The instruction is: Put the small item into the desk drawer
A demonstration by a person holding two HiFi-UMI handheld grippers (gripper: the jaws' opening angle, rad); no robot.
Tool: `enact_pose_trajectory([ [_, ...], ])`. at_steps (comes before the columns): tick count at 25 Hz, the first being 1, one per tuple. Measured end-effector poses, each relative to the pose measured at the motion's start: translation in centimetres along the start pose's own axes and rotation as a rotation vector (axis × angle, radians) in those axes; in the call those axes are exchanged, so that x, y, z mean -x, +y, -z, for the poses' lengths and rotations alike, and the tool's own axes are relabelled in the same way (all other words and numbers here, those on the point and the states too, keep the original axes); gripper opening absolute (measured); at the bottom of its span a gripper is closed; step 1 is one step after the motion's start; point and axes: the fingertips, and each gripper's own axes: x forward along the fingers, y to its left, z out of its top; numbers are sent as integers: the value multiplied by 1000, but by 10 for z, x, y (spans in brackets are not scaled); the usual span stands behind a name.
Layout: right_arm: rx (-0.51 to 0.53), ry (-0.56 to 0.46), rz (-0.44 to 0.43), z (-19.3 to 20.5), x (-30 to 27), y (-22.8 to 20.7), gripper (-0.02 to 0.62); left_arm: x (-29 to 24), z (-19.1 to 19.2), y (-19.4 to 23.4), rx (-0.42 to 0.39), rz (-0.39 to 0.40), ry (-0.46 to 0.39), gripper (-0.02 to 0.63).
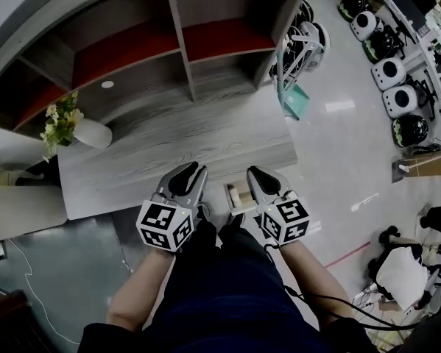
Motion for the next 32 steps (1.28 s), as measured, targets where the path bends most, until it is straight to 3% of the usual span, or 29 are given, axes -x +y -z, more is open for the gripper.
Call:
enact_pose_trajectory([
  [8,17,-160,-17,-64,30,15,8,22,-66,-22,-52,29,-160,49],
  [17,36,-338,2,-126,73,20,6,37,-113,-58,-128,81,-277,8],
  [25,122,-460,23,-173,105,31,6,64,-161,-79,-215,81,-408,5],
  [32,177,-526,80,-190,118,33,6,72,-176,-74,-331,20,-462,5],
])
